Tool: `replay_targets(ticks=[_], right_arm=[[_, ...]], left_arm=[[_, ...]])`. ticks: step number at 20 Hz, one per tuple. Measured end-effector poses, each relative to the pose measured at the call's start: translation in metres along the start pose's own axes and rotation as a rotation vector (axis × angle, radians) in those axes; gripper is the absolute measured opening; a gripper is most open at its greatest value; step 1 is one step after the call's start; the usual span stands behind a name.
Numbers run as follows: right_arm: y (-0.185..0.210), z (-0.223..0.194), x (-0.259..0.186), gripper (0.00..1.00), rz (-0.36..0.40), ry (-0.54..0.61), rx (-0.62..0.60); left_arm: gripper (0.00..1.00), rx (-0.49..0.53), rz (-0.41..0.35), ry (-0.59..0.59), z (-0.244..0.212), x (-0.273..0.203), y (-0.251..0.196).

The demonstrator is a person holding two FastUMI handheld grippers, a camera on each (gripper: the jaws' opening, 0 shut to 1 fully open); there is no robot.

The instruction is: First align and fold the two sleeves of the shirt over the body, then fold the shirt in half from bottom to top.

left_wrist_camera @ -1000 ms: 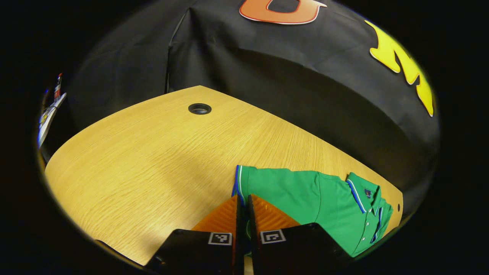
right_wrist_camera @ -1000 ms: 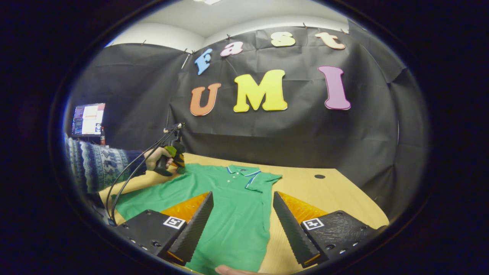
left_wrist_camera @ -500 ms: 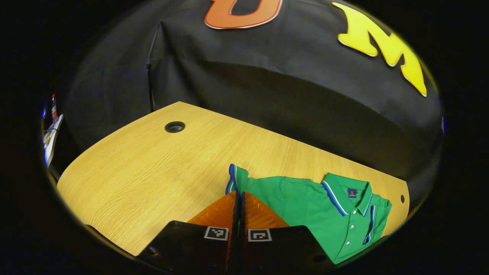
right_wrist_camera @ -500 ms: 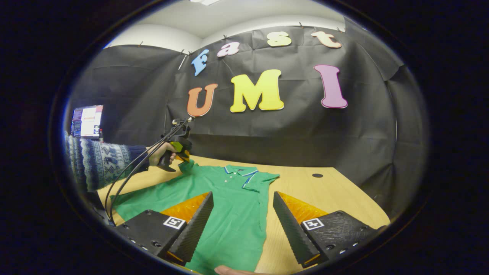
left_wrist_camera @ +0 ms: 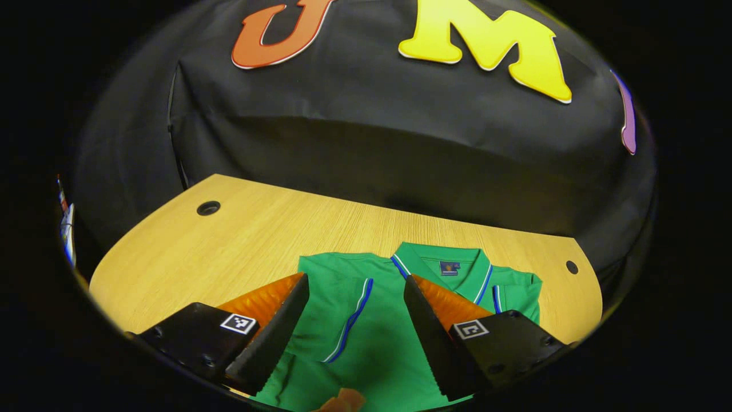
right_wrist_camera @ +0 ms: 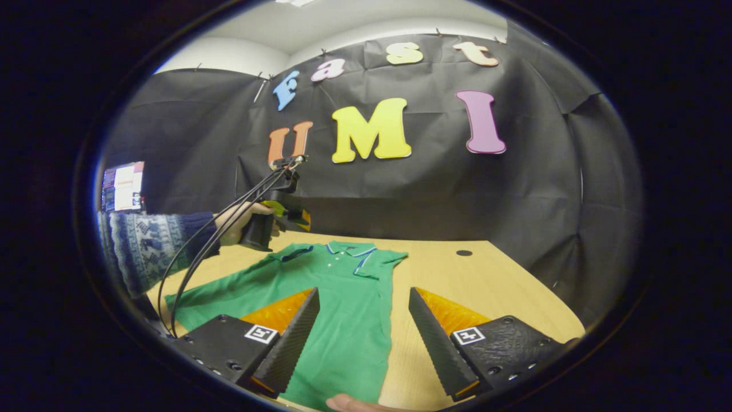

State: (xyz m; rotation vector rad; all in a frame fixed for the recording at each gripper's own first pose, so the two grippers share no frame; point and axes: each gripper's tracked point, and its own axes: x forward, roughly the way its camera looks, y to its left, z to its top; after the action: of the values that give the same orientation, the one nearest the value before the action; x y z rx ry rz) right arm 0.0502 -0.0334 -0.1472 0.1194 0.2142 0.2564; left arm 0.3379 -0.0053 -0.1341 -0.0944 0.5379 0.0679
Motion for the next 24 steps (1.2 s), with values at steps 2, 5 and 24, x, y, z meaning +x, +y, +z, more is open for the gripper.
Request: replay_targets(ticks=[2, 5, 24], right_arm=[[-0.001, -0.001, -0.007, 0.95, -0.017, 0.006, 0.023], [-0.003, -0.006, -0.020, 0.95, -0.057, 0.016, 0.016], [0.022, -0.108, -0.074, 0.97, -0.214, 0.140, 0.003]], left_arm=[[1.00, -0.019, -0.025, -0.029, 0.001, -0.027, -0.002], [1.00, -0.016, -0.044, -0.092, -0.005, -0.079, 0.011], [1.00, 0.059, -0.061, -0.110, -0.248, -0.268, 0.127]])
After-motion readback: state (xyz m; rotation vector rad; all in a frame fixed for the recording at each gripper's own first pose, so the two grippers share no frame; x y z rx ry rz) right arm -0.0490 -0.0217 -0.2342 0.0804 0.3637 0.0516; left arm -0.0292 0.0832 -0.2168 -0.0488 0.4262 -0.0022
